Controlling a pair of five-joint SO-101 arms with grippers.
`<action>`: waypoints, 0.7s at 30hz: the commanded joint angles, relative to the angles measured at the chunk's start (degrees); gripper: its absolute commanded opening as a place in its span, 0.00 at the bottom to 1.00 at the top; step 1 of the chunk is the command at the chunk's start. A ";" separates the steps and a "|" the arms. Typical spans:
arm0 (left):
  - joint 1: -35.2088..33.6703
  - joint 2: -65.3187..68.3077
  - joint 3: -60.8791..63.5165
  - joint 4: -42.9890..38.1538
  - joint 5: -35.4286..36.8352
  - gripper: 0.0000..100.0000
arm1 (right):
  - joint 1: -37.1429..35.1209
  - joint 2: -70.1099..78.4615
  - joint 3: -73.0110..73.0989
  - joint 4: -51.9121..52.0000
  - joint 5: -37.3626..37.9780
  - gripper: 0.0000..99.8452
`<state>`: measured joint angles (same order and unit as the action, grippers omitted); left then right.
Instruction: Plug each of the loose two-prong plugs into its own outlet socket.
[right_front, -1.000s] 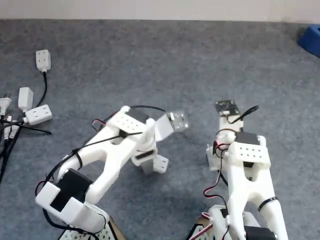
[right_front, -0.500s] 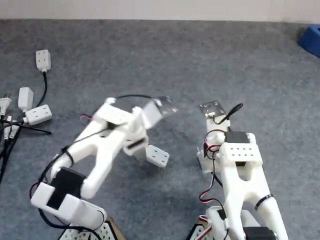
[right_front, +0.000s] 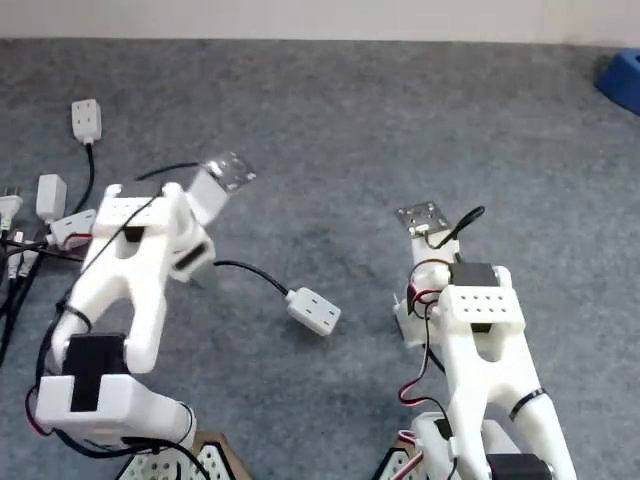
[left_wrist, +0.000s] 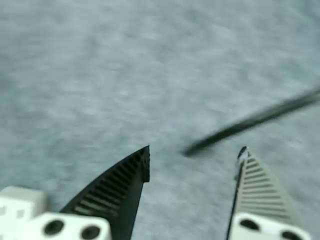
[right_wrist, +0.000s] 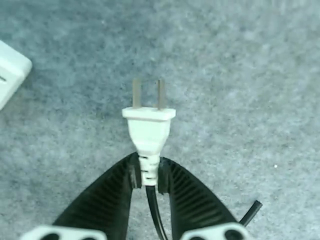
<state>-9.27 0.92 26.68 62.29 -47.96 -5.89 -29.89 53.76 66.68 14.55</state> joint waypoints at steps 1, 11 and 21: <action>-3.74 -2.07 -1.01 -8.09 -0.44 0.28 | -0.57 -1.01 -2.51 0.48 0.62 0.01; -3.91 10.07 -0.66 -25.41 0.88 0.28 | -0.57 -1.01 -2.51 1.71 0.88 0.01; -6.20 9.54 -2.42 -23.47 -1.14 0.28 | -0.57 -1.01 -2.68 1.36 0.88 0.01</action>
<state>-12.70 10.51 25.98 40.66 -47.52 -5.98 -29.89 53.76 67.91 14.73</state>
